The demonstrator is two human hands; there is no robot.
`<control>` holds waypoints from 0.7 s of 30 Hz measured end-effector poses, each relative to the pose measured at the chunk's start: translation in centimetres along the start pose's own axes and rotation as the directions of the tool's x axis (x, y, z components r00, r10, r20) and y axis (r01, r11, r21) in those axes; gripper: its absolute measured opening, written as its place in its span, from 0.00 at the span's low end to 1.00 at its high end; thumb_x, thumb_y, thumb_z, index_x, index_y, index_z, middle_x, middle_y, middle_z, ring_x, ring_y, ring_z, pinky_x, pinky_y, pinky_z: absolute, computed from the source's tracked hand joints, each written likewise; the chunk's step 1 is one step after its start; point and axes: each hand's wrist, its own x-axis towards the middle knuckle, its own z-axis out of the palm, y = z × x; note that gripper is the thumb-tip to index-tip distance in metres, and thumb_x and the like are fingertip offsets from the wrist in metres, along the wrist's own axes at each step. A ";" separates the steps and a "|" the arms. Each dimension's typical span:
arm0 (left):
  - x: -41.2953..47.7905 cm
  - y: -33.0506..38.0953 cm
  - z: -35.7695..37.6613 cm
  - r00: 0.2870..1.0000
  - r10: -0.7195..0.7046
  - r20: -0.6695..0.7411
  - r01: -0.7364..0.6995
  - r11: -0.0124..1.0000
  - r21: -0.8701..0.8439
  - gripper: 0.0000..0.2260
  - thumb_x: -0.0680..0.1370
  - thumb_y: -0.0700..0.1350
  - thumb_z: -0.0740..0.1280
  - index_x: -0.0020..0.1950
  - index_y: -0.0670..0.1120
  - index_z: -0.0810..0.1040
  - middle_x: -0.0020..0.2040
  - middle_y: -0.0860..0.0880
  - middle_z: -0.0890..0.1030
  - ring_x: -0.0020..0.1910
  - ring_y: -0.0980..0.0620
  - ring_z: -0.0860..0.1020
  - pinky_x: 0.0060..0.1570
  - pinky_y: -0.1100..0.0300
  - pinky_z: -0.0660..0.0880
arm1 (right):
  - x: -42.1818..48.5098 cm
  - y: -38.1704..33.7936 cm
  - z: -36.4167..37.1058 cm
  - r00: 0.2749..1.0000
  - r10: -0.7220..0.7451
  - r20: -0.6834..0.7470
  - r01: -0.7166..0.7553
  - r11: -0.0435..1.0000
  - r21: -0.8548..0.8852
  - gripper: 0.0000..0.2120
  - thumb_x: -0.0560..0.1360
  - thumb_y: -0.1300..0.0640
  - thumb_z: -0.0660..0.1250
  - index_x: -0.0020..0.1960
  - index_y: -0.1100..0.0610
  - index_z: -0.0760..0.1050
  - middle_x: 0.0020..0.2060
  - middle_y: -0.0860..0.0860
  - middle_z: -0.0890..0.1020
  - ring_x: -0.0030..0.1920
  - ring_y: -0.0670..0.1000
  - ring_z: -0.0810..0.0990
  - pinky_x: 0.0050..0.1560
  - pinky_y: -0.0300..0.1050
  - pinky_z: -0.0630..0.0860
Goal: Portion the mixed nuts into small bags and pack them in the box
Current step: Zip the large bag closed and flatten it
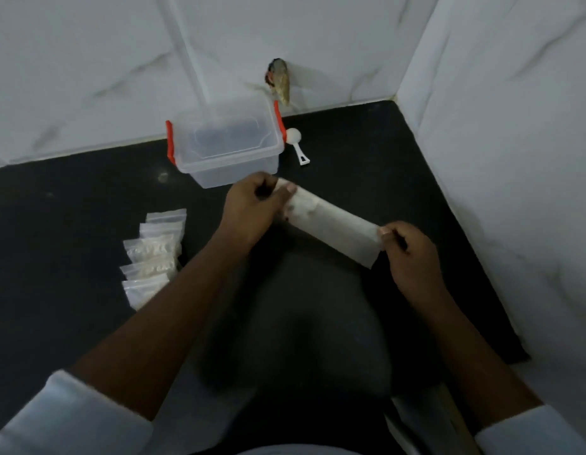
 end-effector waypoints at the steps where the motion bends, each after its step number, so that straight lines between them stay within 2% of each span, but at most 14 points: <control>1: 1.4 0.9 1.3 0.999 0.011 0.034 -0.011 1.000 0.013 0.06 0.78 0.51 0.73 0.52 0.52 0.82 0.50 0.54 0.84 0.48 0.57 0.84 0.49 0.58 0.82 | -0.6 0.1 -0.5 0.997 0.075 -0.030 -0.074 0.997 0.023 0.06 0.83 0.56 0.64 0.48 0.52 0.78 0.42 0.44 0.79 0.43 0.40 0.77 0.43 0.31 0.69; 2: 2.8 1.6 2.7 0.998 0.041 0.054 -0.045 0.997 0.066 0.06 0.78 0.52 0.73 0.51 0.51 0.83 0.48 0.54 0.84 0.46 0.58 0.84 0.47 0.61 0.81 | -0.9 0.4 -0.7 0.988 0.138 -0.065 -0.137 0.990 0.021 0.06 0.83 0.56 0.64 0.50 0.51 0.78 0.42 0.44 0.79 0.42 0.39 0.77 0.42 0.30 0.69; 4: 5.4 2.3 6.3 0.991 0.083 0.104 -0.098 0.984 0.148 0.07 0.77 0.51 0.74 0.51 0.49 0.83 0.46 0.53 0.84 0.43 0.59 0.83 0.44 0.64 0.80 | -1.3 1.5 -1.0 0.964 0.223 -0.146 -0.234 0.970 -0.068 0.05 0.83 0.55 0.64 0.51 0.53 0.77 0.42 0.48 0.79 0.41 0.46 0.77 0.40 0.37 0.70; 8: 9.3 2.3 12.7 0.967 0.150 0.204 -0.202 0.942 0.268 0.09 0.79 0.50 0.73 0.54 0.46 0.84 0.44 0.52 0.83 0.41 0.58 0.82 0.47 0.60 0.81 | -1.2 3.9 -0.7 0.961 0.130 -0.244 -0.232 0.859 -0.457 0.09 0.84 0.55 0.61 0.48 0.58 0.75 0.41 0.56 0.79 0.43 0.58 0.77 0.40 0.52 0.74; 11: 11.2 1.3 15.2 0.934 0.256 0.250 -0.348 0.813 0.467 0.13 0.79 0.54 0.69 0.51 0.46 0.84 0.47 0.47 0.83 0.48 0.47 0.81 0.53 0.47 0.79 | -1.2 4.5 -0.7 0.953 0.104 -0.284 -0.254 0.784 -0.567 0.12 0.84 0.54 0.60 0.52 0.60 0.78 0.46 0.60 0.78 0.44 0.59 0.75 0.41 0.51 0.72; 13: 11.4 0.7 15.9 0.924 0.269 0.273 -0.381 0.710 0.592 0.14 0.81 0.56 0.66 0.55 0.47 0.84 0.53 0.46 0.81 0.56 0.44 0.76 0.58 0.47 0.74 | -1.2 4.1 -0.9 0.941 0.089 -0.327 -0.270 0.779 -0.566 0.16 0.85 0.51 0.58 0.57 0.61 0.79 0.50 0.61 0.78 0.47 0.60 0.76 0.43 0.50 0.71; 14: 11.3 0.5 16.0 0.921 0.283 0.269 -0.391 0.663 0.639 0.15 0.82 0.56 0.65 0.57 0.48 0.83 0.56 0.46 0.80 0.59 0.44 0.74 0.58 0.47 0.72 | -1.2 3.6 -0.8 0.946 0.072 -0.317 -0.248 0.791 -0.560 0.19 0.85 0.49 0.56 0.62 0.61 0.79 0.55 0.61 0.79 0.51 0.61 0.77 0.47 0.51 0.74; 16: 10.8 0.3 16.0 0.903 0.343 0.260 -0.425 0.614 0.665 0.17 0.83 0.56 0.63 0.64 0.49 0.81 0.62 0.46 0.77 0.64 0.44 0.72 0.60 0.46 0.68 | -0.9 2.8 -0.5 0.983 0.005 -0.184 -0.112 0.811 -0.575 0.24 0.85 0.46 0.54 0.74 0.60 0.71 0.69 0.61 0.75 0.67 0.61 0.75 0.64 0.54 0.75; 18: 10.5 0.2 15.8 0.845 0.432 0.315 -0.528 0.585 0.616 0.20 0.84 0.57 0.60 0.71 0.49 0.76 0.71 0.46 0.74 0.72 0.44 0.69 0.67 0.43 0.67 | -0.6 2.5 0.3 0.998 -0.055 0.036 0.065 0.791 -0.609 0.30 0.85 0.43 0.51 0.81 0.58 0.59 0.79 0.59 0.64 0.79 0.60 0.62 0.78 0.57 0.61; 19: 10.6 0.1 15.8 0.796 0.452 0.403 -0.603 0.530 0.596 0.22 0.84 0.57 0.57 0.75 0.49 0.73 0.76 0.46 0.71 0.76 0.44 0.66 0.71 0.41 0.64 | -0.4 2.7 0.9 0.991 -0.050 0.125 0.117 0.777 -0.618 0.33 0.84 0.40 0.48 0.83 0.58 0.54 0.82 0.58 0.58 0.82 0.60 0.56 0.81 0.58 0.55; 21: 10.7 -0.3 15.8 0.691 0.383 0.613 -0.723 0.358 0.590 0.24 0.86 0.57 0.51 0.80 0.52 0.65 0.82 0.48 0.61 0.82 0.46 0.56 0.78 0.38 0.53 | 0.0 3.3 1.7 0.977 -0.006 0.214 0.144 0.759 -0.635 0.38 0.83 0.34 0.44 0.84 0.57 0.46 0.83 0.57 0.50 0.83 0.59 0.47 0.82 0.60 0.49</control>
